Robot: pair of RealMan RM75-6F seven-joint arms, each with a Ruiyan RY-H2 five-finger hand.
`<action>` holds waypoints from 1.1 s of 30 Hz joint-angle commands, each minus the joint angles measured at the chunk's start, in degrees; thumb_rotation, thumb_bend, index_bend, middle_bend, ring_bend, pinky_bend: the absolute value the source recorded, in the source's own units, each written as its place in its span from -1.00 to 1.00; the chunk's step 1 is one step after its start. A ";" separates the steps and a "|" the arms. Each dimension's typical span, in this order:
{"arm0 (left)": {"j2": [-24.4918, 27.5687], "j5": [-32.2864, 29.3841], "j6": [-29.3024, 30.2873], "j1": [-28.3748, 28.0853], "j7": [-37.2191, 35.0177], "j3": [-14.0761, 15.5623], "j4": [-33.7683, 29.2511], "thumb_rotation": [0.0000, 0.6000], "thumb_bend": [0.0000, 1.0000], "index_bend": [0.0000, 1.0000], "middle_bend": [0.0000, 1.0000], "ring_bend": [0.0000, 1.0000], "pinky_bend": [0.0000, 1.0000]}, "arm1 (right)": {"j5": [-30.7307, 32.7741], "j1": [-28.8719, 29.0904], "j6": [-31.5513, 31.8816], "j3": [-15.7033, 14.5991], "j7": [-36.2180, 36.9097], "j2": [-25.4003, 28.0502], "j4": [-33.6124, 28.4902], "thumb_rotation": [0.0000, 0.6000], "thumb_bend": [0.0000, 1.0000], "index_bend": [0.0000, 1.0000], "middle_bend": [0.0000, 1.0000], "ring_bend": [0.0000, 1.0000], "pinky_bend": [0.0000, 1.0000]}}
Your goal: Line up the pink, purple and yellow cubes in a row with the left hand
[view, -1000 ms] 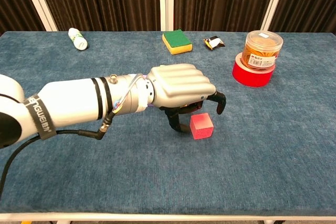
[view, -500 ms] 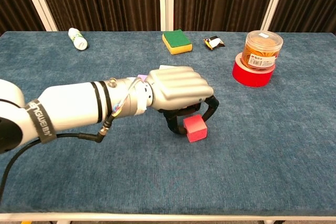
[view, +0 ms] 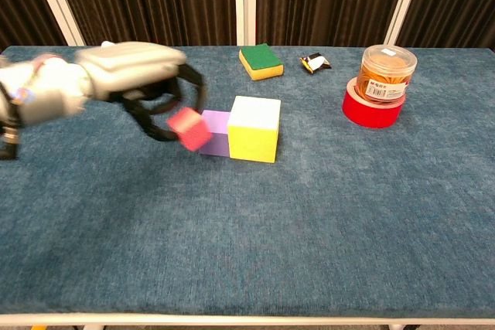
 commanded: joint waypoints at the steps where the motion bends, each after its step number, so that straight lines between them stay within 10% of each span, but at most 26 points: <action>1: 1.78 -8.47 -1.91 2.41 0.01 -1.41 -1.06 1.00 -0.44 0.06 0.85 0.89 1.00 | -0.34 0.22 -0.16 -0.09 0.00 -0.09 -0.15 1.00 -0.65 -0.97 -0.60 -1.00 -0.85; 13: -4.28 -30.21 -6.18 -0.67 7.92 -6.79 4.30 1.00 -0.44 0.04 0.84 0.89 1.00 | -4.61 2.89 -3.76 -2.13 -2.18 -0.33 -0.50 1.00 -0.66 -0.97 -0.70 -1.00 -0.92; 33: -7.94 -44.08 -3.71 -6.20 18.83 -9.12 3.68 1.00 -0.44 0.04 0.84 0.89 1.00 | -4.65 2.81 -3.08 -3.26 -4.17 -2.12 0.19 1.00 -0.65 -1.00 -0.81 -1.00 -1.00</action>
